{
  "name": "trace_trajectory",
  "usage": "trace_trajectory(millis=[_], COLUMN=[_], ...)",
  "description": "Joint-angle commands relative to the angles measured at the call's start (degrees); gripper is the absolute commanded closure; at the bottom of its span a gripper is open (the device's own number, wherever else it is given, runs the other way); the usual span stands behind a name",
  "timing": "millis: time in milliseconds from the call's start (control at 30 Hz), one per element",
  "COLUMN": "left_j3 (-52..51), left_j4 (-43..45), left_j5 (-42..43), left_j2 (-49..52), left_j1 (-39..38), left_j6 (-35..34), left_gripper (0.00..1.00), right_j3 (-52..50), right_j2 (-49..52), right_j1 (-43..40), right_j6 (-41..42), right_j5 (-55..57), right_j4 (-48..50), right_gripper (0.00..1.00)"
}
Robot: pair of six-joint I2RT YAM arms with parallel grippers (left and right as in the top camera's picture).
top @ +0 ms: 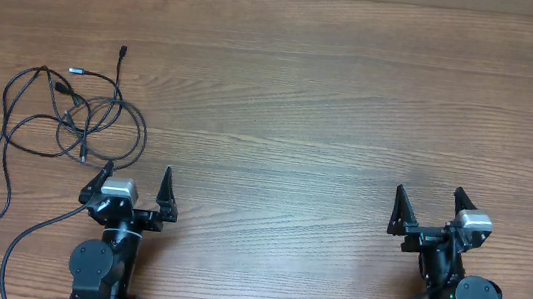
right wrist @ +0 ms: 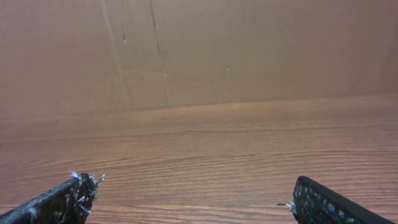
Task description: Untangle cables
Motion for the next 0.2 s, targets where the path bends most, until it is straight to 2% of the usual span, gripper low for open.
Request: trace_trajectory(millis=[0, 167], left_j3=[-0.2, -0.2], left_j4=[-0.15, -0.15], left_j5=[-0.37, -0.37], left_j2=[-0.55, -0.55], left_j1=[-0.04, -0.04], left_j6=[0.87, 0.87], left_gripper=[0.0, 0.0], right_j3=[-0.59, -0.59], right_j2=[-0.46, -0.46], right_j1=[0.31, 0.31], right_j6=[0.2, 0.17], right_j5=[0.76, 0.76], right_j4=[0.24, 0.24], right_gripper=[0.0, 0.0])
